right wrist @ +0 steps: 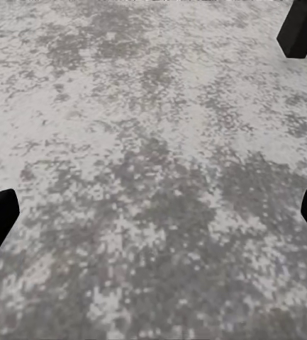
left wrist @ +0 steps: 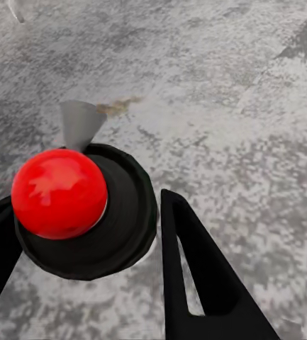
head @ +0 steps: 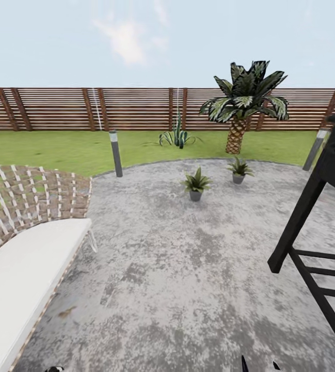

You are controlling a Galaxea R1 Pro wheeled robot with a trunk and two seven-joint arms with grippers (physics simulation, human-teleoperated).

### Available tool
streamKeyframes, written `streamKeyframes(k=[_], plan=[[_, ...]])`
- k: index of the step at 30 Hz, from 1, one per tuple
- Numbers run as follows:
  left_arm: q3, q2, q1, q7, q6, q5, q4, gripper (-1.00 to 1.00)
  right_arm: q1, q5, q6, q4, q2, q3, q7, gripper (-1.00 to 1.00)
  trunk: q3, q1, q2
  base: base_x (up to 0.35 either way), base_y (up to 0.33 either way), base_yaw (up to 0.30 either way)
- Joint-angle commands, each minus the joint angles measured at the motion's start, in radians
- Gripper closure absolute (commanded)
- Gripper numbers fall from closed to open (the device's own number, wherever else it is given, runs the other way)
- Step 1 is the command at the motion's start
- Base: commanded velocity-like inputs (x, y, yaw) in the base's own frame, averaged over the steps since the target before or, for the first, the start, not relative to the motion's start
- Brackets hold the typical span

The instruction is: Pick up the pesticide atomizer in the garden and spray insectifuge to fully cover both potted plants in the garden.

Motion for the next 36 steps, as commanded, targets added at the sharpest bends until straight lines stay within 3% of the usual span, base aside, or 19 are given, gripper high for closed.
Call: streamKeyframes(k=[1, 36], plan=[[-0.002, 0.0, -0.001, 0.007, -0.003, -0.003, 0.001, 1.0, -0.001, 0.0, -0.003, 0.001, 0.0, 0.0, -0.001, -1.0, -0.001, 0.0, 0.0, 0.337, 0.0, -0.138], [-0.002, 0.0, -0.001, 0.007, -0.003, -0.003, 0.001, 1.0, -0.001, 0.015, -0.004, 0.002, -0.009, 0.001, -0.001, -1.0, -0.004, 0.0, 0.0, 0.337, 0.0, -0.02]])
